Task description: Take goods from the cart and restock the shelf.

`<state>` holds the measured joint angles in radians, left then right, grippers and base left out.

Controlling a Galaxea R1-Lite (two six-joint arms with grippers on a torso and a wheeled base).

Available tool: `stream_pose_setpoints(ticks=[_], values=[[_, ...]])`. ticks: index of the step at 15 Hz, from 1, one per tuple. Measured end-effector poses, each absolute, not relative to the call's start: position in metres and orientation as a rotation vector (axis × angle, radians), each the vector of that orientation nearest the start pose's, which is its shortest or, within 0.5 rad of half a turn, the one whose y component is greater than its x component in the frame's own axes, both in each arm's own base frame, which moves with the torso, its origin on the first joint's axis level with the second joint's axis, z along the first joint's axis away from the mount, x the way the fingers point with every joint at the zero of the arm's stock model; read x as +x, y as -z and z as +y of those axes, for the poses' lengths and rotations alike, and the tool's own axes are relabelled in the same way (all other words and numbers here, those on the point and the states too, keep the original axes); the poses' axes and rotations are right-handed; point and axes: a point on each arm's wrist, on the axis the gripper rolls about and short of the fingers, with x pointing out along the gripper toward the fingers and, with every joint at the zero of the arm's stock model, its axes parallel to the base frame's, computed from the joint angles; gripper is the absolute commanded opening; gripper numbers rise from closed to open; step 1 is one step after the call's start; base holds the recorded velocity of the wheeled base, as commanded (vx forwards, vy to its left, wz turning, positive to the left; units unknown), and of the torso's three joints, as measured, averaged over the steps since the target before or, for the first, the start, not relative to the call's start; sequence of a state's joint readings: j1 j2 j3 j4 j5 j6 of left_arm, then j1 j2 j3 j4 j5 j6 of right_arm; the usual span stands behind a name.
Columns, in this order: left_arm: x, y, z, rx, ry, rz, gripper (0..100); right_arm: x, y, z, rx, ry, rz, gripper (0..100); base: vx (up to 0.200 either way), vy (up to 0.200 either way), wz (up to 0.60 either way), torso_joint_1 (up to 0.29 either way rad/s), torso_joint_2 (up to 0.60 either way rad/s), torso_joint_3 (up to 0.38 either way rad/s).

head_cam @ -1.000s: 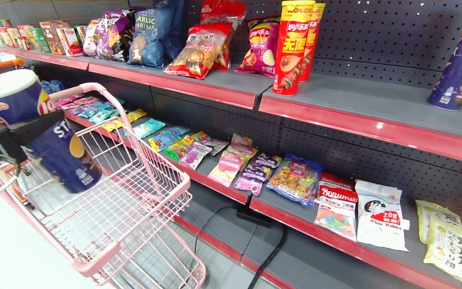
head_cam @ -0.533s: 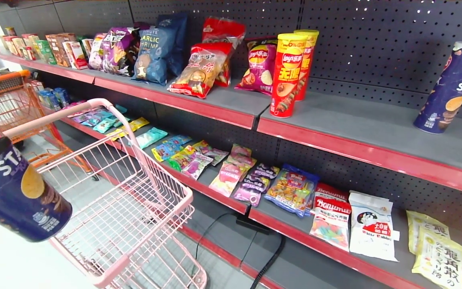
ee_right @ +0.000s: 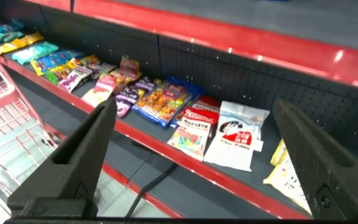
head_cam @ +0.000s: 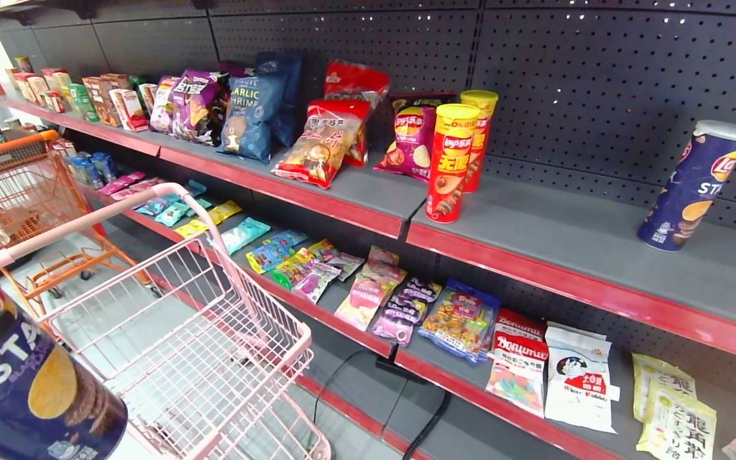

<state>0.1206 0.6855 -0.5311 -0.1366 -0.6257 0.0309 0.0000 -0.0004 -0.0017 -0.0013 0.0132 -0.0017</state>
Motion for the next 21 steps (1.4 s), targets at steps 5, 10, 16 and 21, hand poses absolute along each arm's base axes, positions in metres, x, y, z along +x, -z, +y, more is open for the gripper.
stream_pose_setpoints(ticks=[5, 10, 16, 21], values=[[0.044, -0.217, -0.007, 0.076, 0.399, 0.102, 0, -0.023, -0.076, 0.000, -0.002, -0.013, -0.003, 100, 0.000, 0.000, 0.00, 0.171, -0.40, -0.229], [0.025, -0.197, -0.007, 0.043, 0.346, 0.084, 0, -0.023, -0.076, 0.000, -0.002, -0.014, -0.003, 100, 0.000, 0.000, 0.00, 0.075, -0.17, -0.093], [0.019, -0.192, -0.007, 0.047, 0.303, 0.069, 0, -0.023, -0.076, 0.000, 0.001, -0.013, -0.004, 100, 0.000, 0.000, -0.60, 0.007, 0.00, -0.003], [0.014, -0.194, -0.006, 0.064, 0.246, 0.038, 0, -0.023, -0.076, 0.000, 0.002, -0.014, -0.003, 100, 0.000, 0.000, -0.60, 0.002, 0.00, 0.002]])
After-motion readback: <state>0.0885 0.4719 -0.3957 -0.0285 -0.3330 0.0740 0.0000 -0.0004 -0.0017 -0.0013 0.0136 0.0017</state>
